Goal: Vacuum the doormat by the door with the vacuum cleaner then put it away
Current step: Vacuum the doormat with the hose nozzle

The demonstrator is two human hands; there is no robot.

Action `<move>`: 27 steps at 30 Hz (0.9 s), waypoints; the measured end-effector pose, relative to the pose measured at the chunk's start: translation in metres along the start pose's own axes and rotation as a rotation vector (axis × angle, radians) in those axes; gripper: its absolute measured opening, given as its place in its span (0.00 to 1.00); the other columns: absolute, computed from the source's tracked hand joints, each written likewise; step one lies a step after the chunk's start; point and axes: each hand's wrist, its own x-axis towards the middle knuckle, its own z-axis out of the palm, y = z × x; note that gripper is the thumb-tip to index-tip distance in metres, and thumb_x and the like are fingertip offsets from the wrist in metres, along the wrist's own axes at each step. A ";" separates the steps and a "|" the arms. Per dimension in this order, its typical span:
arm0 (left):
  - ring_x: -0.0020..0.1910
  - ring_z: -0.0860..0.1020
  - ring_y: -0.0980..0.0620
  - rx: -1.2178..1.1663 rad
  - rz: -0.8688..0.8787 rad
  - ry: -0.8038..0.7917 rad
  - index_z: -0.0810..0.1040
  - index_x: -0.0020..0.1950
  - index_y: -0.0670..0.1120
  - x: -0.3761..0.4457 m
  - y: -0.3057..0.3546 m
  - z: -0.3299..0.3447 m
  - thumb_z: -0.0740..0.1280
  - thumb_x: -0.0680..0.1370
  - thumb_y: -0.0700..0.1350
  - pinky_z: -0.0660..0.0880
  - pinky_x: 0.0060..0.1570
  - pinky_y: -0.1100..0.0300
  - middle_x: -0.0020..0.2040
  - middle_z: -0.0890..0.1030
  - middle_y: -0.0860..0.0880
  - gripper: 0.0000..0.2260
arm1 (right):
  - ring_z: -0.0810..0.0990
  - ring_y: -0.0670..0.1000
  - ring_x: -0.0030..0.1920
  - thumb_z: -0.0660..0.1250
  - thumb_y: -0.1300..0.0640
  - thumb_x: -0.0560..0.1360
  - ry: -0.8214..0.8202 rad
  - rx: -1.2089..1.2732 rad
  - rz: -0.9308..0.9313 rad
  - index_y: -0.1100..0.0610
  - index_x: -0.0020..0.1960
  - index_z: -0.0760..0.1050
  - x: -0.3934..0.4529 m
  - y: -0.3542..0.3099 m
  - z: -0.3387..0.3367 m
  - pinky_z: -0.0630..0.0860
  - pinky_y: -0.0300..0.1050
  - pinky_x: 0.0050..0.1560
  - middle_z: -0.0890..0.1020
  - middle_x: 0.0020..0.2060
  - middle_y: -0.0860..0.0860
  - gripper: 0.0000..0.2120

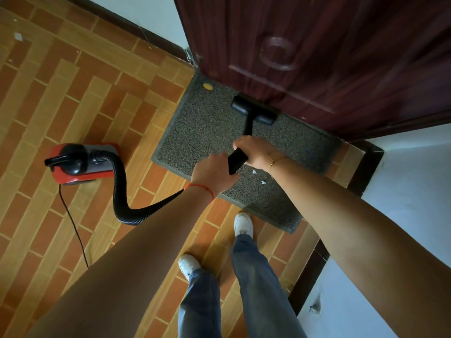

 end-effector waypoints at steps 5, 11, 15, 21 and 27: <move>0.31 0.74 0.51 0.000 0.022 0.002 0.74 0.49 0.47 0.011 0.010 -0.008 0.65 0.74 0.51 0.71 0.29 0.60 0.32 0.72 0.52 0.09 | 0.80 0.54 0.45 0.61 0.62 0.77 0.005 -0.016 0.001 0.55 0.44 0.67 0.002 0.014 -0.010 0.66 0.45 0.38 0.78 0.48 0.53 0.05; 0.31 0.75 0.51 0.035 0.045 -0.004 0.75 0.48 0.46 0.000 0.011 -0.008 0.65 0.74 0.51 0.72 0.28 0.60 0.32 0.72 0.52 0.10 | 0.81 0.56 0.46 0.62 0.60 0.77 -0.010 0.012 -0.013 0.55 0.45 0.69 -0.008 0.011 -0.002 0.70 0.46 0.38 0.79 0.47 0.53 0.02; 0.32 0.75 0.50 0.047 0.045 -0.027 0.75 0.48 0.46 -0.021 0.001 0.002 0.65 0.74 0.51 0.71 0.29 0.60 0.32 0.72 0.52 0.09 | 0.81 0.54 0.45 0.63 0.60 0.77 -0.020 0.026 -0.029 0.54 0.43 0.67 -0.023 -0.007 0.011 0.68 0.45 0.38 0.77 0.44 0.51 0.05; 0.32 0.75 0.50 0.033 0.044 -0.055 0.74 0.48 0.46 -0.065 -0.027 0.021 0.65 0.74 0.51 0.69 0.27 0.61 0.33 0.73 0.51 0.09 | 0.81 0.54 0.46 0.63 0.59 0.76 -0.030 0.064 -0.038 0.55 0.45 0.69 -0.045 -0.048 0.042 0.69 0.44 0.39 0.79 0.46 0.52 0.03; 0.32 0.74 0.49 0.095 0.043 -0.081 0.73 0.48 0.47 -0.115 -0.062 0.046 0.65 0.73 0.52 0.68 0.28 0.60 0.35 0.73 0.50 0.10 | 0.81 0.56 0.45 0.63 0.56 0.76 -0.024 0.055 -0.040 0.56 0.46 0.72 -0.064 -0.098 0.086 0.67 0.44 0.38 0.80 0.45 0.53 0.03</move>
